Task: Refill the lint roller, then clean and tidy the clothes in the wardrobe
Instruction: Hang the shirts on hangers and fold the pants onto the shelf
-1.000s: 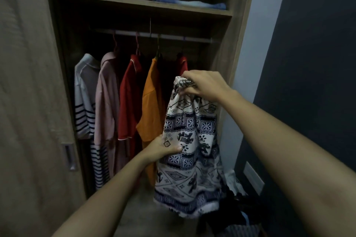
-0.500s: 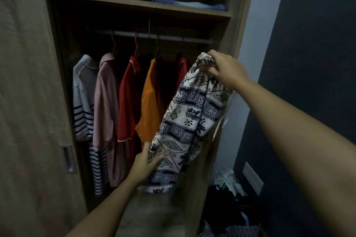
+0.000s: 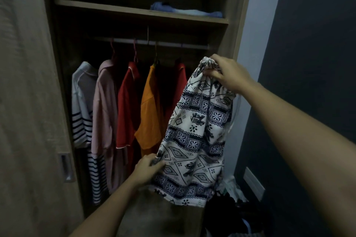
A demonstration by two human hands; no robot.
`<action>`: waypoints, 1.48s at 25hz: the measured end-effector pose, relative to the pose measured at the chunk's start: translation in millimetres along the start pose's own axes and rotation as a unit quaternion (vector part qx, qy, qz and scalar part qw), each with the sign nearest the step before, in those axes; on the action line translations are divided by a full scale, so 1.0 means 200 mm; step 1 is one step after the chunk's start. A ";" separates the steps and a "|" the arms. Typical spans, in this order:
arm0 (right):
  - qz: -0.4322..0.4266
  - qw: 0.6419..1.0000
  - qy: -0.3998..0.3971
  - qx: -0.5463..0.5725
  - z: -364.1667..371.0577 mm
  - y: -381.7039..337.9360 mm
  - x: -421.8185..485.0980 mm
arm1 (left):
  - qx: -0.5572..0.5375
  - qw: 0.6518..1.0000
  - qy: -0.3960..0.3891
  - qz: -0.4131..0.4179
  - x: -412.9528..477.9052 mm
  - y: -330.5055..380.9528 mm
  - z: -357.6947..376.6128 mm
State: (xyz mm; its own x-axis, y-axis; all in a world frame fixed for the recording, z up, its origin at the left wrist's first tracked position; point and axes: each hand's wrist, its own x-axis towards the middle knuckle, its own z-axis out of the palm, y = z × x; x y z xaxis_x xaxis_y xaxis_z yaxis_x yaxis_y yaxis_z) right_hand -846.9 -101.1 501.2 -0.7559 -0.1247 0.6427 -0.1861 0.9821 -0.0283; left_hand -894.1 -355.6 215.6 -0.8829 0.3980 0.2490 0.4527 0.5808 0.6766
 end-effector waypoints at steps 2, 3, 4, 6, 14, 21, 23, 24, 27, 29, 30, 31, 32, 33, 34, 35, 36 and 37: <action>-0.007 0.999 -0.044 0.030 -0.02 0.03 -0.03 | -0.003 0.998 0.040 -0.040 0.02 -0.04 -0.02; -0.009 0.997 -0.065 0.045 -0.02 0.04 -0.04 | -0.004 0.996 0.071 -0.051 0.02 -0.04 -0.04; -0.009 0.995 -0.080 0.059 -0.01 0.04 -0.06 | -0.001 0.993 0.097 -0.064 0.03 -0.05 -0.06; -0.003 0.991 -0.098 0.087 0.01 0.06 -0.09 | 0.029 0.992 0.111 -0.060 0.04 -0.08 -0.08; 0.065 0.974 -0.118 0.184 0.09 0.12 -0.14 | 0.096 0.990 0.101 -0.029 0.05 -0.17 -0.34; 0.091 0.970 -0.099 0.201 0.12 0.10 -0.13 | 0.051 0.997 0.022 -0.062 0.04 -0.24 -0.55; 0.091 0.970 -0.103 0.200 0.14 0.08 -0.12 | 0.055 0.997 0.029 -0.048 0.04 -0.25 -0.57; 0.092 0.970 -0.104 0.200 0.14 0.07 -0.11 | 0.051 0.997 0.033 -0.045 0.04 -0.25 -0.57; 0.095 0.971 -0.104 0.195 0.16 0.07 -0.11 | 0.003 0.999 0.022 -0.027 0.01 -0.28 -0.59; 0.097 0.971 -0.102 0.194 0.17 0.07 -0.11 | -0.020 0.999 0.017 -0.036 -0.01 -0.33 -0.61; 0.100 0.970 -0.099 0.200 0.18 0.07 -0.11 | -0.025 0.998 0.020 -0.045 -0.02 -0.36 -0.62; 0.107 0.967 -0.098 0.210 0.18 0.07 -0.11 | -0.025 0.998 0.025 -0.057 -0.03 -0.38 -0.63; 0.115 0.962 -0.098 0.225 0.18 0.06 -0.12 | -0.028 0.997 0.036 -0.067 -0.03 -0.40 -0.64; 0.124 0.957 -0.099 0.244 0.19 0.06 -0.12 | -0.038 0.995 0.043 -0.083 -0.04 -0.41 -0.66; 0.133 0.950 -0.101 0.262 0.19 0.07 -0.13 | -0.056 0.993 0.046 -0.094 -0.03 -0.43 -0.67; 0.141 0.944 -0.103 0.278 0.20 0.07 -0.13 | -0.077 0.991 0.037 -0.101 -0.03 -0.43 -0.69; 0.148 0.939 -0.106 0.292 0.21 0.09 -0.14 | -0.096 0.990 0.027 -0.101 -0.03 -0.44 -0.72; 0.155 0.934 -0.108 0.302 0.22 0.10 -0.15 | -0.116 0.988 0.025 -0.099 -0.03 -0.45 -0.75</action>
State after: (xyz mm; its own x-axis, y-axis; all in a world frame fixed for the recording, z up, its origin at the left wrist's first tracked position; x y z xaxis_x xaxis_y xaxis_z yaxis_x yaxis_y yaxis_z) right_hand -855.8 -83.5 448.6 -0.9292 0.0637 0.3641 -0.2079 0.7243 -0.6573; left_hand -947.9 -517.3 257.9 -0.9591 0.2539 0.1250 0.2340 0.4630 0.8549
